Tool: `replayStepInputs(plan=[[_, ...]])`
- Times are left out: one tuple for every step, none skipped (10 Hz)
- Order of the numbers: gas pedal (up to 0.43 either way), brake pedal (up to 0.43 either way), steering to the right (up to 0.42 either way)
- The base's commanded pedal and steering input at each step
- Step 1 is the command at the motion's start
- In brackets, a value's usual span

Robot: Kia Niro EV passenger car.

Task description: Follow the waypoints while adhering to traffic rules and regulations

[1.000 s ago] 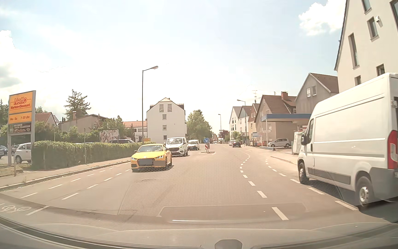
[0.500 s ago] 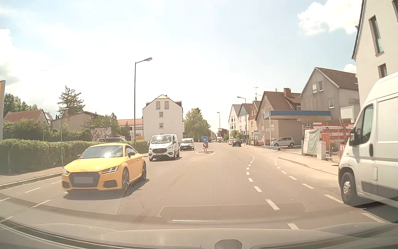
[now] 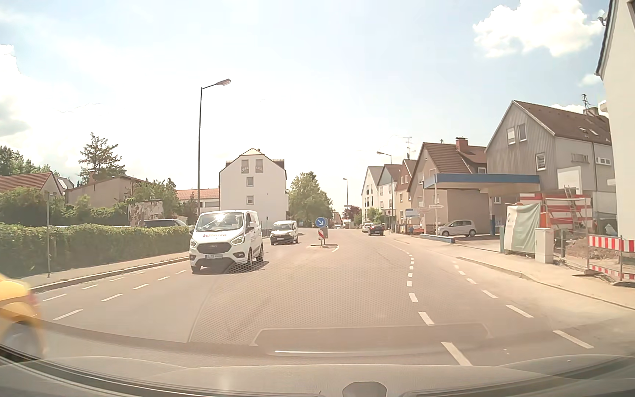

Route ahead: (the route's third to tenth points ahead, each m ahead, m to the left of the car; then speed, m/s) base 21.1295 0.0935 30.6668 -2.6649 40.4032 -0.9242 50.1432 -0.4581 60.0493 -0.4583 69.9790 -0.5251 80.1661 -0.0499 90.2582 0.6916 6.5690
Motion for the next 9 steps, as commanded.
replayStepInputs(plan=[[0.110, 0.000, 0.016], [0.110, 0.000, 0.019], [0.110, 0.000, 0.023], [0.110, 0.000, 0.030], [0.110, 0.000, 0.036], [0.118, 0.000, 0.040], [0.118, 0.000, 0.043], [0.118, 0.000, 0.044], [0.118, 0.000, 0.044]])
